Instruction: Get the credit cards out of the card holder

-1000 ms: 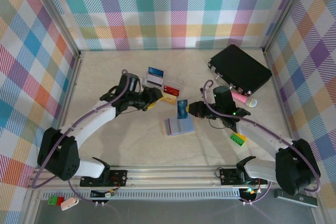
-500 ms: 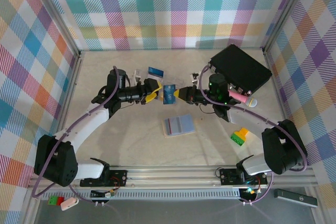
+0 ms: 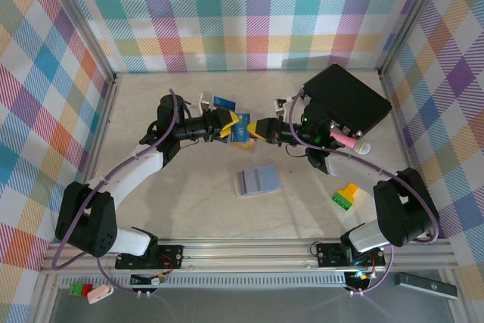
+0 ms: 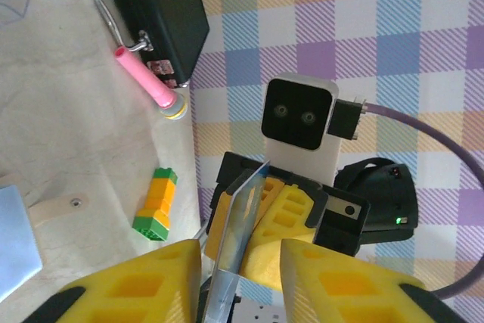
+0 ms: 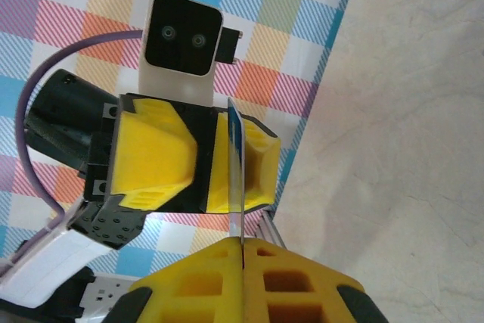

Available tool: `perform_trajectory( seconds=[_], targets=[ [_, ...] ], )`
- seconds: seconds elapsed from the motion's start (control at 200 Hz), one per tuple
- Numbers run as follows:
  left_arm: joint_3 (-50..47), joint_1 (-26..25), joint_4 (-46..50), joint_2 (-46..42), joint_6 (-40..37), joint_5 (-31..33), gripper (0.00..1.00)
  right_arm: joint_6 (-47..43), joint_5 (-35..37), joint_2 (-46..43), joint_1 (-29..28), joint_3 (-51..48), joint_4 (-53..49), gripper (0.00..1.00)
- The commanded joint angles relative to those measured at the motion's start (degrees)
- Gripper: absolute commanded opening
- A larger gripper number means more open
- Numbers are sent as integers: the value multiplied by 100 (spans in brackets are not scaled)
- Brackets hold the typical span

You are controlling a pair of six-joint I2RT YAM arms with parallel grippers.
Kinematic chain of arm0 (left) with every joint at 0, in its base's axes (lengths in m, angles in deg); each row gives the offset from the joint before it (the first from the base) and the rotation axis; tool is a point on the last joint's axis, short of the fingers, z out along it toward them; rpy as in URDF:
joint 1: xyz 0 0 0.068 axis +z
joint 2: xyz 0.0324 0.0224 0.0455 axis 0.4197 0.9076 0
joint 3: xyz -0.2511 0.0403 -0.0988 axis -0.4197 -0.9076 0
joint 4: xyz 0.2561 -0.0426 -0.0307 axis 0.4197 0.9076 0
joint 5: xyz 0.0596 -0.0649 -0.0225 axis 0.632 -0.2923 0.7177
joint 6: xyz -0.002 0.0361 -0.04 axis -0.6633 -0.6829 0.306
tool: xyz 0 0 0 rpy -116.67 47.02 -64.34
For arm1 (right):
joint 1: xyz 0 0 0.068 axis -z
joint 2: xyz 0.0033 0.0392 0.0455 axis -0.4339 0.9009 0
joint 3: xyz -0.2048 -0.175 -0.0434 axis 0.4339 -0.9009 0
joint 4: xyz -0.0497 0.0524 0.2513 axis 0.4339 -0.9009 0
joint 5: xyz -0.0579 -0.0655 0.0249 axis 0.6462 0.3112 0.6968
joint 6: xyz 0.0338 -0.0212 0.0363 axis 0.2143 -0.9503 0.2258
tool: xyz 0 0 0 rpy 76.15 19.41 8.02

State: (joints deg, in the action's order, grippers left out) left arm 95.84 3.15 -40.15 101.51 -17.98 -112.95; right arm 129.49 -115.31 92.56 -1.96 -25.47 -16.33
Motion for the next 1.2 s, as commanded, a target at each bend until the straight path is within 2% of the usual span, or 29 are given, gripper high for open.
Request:
perform_trajectory(
  seconds=[0.0, 0.175, 0.32, 0.41, 0.665, 0.985, 1.12, 1.195],
  targets=[
    [273, -73, -392, 113, 85, -202, 24, 243, -170, 49, 35, 110, 467, 3],
    [321, -92, -423, 125, 90, -138, 0, 376, -113, 22, 26, 99, 506, 8],
    [339, -92, -328, 39, 85, 172, 0, 654, 96, -126, -59, -47, 558, 24],
    [335, -92, -197, -26, 37, 430, 0, 821, 372, -284, -146, -164, 552, 27],
    [258, -92, -193, -94, 60, 735, 0, 1150, 1279, -652, -395, -524, 595, 16],
    [78, -92, -170, -163, 121, 745, 0, 1132, 1564, -625, -450, -594, 587, 4],
    [155, -49, 717, -284, -281, 990, 29, 639, 1669, -697, -449, -480, 4, 0],
    [276, 83, 1678, -350, -642, 1225, 40, 1, 1762, -777, -449, -241, -1068, 0]
  ],
)
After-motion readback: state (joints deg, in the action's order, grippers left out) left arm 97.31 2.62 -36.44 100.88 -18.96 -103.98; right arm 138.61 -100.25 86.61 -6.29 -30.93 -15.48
